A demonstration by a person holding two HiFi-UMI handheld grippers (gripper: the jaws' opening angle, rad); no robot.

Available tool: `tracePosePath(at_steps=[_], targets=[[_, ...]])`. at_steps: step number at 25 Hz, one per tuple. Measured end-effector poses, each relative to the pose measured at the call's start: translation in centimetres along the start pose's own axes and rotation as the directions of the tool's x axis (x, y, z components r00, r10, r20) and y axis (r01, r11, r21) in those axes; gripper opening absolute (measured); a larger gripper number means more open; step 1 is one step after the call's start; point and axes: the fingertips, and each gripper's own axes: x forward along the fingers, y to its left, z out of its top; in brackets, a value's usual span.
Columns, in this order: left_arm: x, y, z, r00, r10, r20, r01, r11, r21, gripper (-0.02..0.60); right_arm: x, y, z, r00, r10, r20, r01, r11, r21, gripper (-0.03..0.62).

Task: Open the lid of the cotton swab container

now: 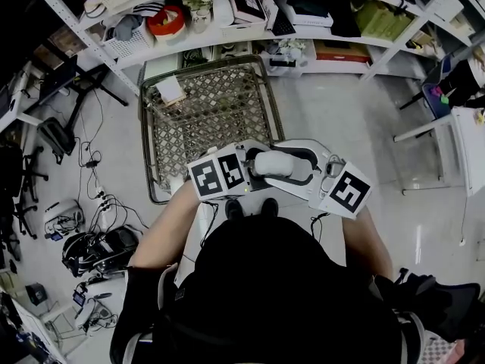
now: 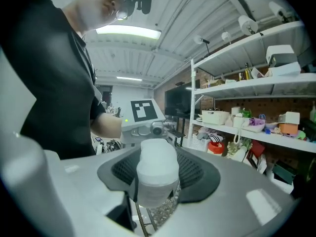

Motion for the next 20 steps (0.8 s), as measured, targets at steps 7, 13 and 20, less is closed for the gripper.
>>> tracePosePath(at_steps=[7, 13, 20], targets=[[-0.5, 1.2, -0.7, 0.997, 0.080, -0.007, -0.080, 0.997, -0.014, 0.212, -0.4, -0.1, 1.6, 0.997, 0.014, 0.072, -0.017, 0.999, 0.047, 0.235], [-2.3, 3.0, -1.1, 0.983, 0.179, 0.032, -0.176, 0.981, -0.079, 0.212, -0.5, -0.1, 2.8, 0.992, 0.054, 0.113, -0.063, 0.995, 0.080, 0.199], [-4.8, 4.1, -1.6, 0.951, 0.306, 0.043, -0.300, 0.947, -0.115, 0.212, 0.3, -0.1, 3.9, 0.986, 0.084, 0.143, -0.098, 0.990, 0.097, 0.173]])
